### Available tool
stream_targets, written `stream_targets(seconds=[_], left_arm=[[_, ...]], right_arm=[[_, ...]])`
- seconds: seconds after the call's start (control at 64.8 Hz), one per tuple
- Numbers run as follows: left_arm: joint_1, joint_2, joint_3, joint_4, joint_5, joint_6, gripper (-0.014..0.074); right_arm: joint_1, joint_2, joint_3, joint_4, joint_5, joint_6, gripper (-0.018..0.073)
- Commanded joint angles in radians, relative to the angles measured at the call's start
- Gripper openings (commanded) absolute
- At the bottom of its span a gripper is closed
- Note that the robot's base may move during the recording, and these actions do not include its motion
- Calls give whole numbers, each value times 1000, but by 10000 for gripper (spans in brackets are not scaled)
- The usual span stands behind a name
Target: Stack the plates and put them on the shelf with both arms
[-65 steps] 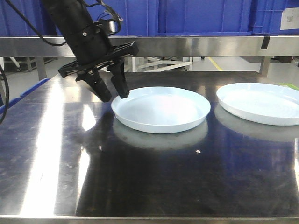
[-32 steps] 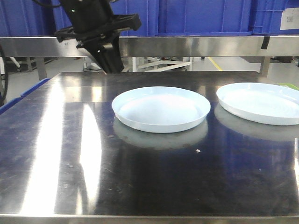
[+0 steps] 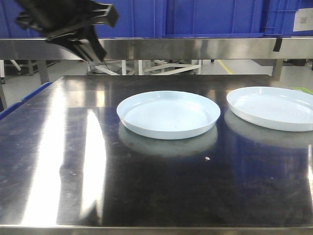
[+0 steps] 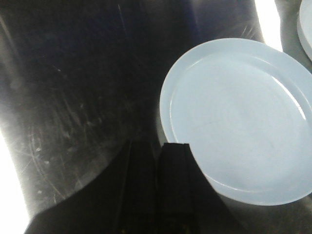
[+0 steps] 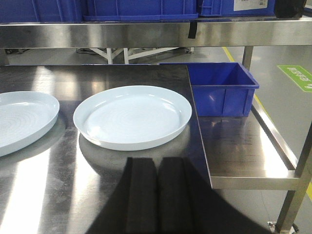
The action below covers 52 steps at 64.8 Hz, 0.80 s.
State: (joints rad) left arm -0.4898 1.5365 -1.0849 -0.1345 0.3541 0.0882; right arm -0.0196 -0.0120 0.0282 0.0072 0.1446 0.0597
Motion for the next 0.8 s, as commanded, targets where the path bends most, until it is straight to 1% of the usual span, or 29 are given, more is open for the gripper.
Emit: stream_targets(seconds=[0.0, 0.077, 0.247, 0.355, 0.416, 0.509, 0.586, 0.632, 0.679, 0.786], left_arm=[[-3, -143, 122, 1, -222, -7, 82], [-3, -229, 225, 1, -286, -7, 82], [-1, -422, 445, 3, -364, -7, 82], [4, -543, 557, 3, -417, -7, 82], [18, -606, 605, 3, -431, -7, 82], [61, -721, 674, 3, -436, -7, 82], [116, -806, 707, 18, -442, -7, 82], [146, -843, 711, 39, -444, -7, 82], [191, -898, 713, 72, -442, -7, 82], [252, -966, 713, 82, -421, -7, 82]], right_arm=[[-3, -17, 2, 0, -82, -7, 48], [-3, -17, 2, 0, -82, -7, 48], [-3, -17, 2, 0, -82, -7, 48], [-3, -17, 2, 0, -82, -7, 48], [-3, -17, 2, 0, -82, -7, 48], [-3, -17, 2, 0, -82, -7, 48], [-3, -17, 2, 0, -82, -7, 48], [-3, -17, 2, 0, -82, -7, 48], [-3, -17, 2, 0, -82, -7, 48], [-3, -17, 2, 0, -82, -7, 48]])
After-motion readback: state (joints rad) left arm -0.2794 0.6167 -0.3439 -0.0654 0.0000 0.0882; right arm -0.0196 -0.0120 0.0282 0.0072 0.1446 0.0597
